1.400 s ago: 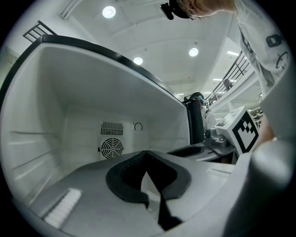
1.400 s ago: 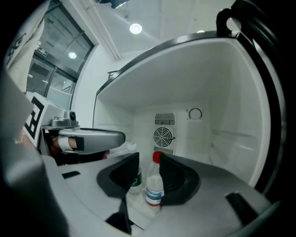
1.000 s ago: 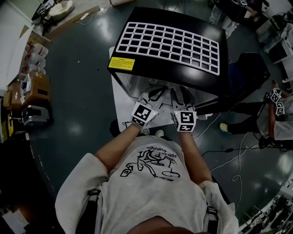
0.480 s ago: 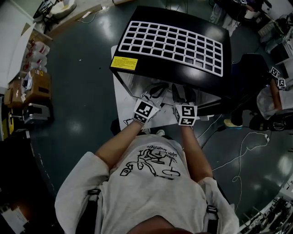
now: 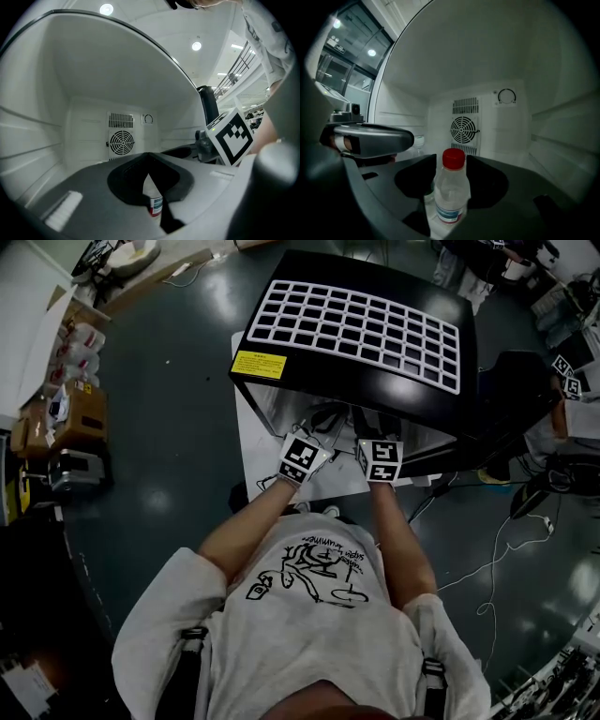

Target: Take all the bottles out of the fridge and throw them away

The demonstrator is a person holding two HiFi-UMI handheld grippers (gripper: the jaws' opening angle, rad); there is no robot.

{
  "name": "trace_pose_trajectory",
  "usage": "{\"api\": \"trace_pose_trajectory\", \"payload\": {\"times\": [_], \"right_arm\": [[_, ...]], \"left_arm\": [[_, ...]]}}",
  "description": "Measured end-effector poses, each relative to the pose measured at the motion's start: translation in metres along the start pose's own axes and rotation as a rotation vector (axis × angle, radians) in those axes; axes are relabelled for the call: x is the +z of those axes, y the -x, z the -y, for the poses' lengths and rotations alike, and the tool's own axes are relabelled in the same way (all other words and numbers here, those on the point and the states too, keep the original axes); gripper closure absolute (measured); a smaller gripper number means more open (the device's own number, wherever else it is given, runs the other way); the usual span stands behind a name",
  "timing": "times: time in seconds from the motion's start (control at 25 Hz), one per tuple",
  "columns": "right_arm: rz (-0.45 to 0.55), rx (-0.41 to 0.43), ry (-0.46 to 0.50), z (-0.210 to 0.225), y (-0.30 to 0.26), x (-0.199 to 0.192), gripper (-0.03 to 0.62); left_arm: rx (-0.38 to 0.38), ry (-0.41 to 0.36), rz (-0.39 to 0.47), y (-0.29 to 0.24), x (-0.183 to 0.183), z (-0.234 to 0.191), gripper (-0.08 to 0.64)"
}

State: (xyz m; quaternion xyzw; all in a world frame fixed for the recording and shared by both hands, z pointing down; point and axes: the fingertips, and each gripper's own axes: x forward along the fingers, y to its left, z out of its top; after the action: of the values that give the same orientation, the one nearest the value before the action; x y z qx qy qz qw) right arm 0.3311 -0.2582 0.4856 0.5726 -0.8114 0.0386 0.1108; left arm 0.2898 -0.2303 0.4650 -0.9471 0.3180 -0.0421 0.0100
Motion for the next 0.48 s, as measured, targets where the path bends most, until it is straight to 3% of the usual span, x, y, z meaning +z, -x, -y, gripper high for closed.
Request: {"api": "trace_pose_trajectory", "payload": {"times": [0.48], "right_arm": [[0.012,-0.002,0.003,-0.0016,-0.0067,0.0038,0.436]], "left_arm": [[0.007,0.034,0.006,0.0018,0.0022,-0.0052,0.554]]}}
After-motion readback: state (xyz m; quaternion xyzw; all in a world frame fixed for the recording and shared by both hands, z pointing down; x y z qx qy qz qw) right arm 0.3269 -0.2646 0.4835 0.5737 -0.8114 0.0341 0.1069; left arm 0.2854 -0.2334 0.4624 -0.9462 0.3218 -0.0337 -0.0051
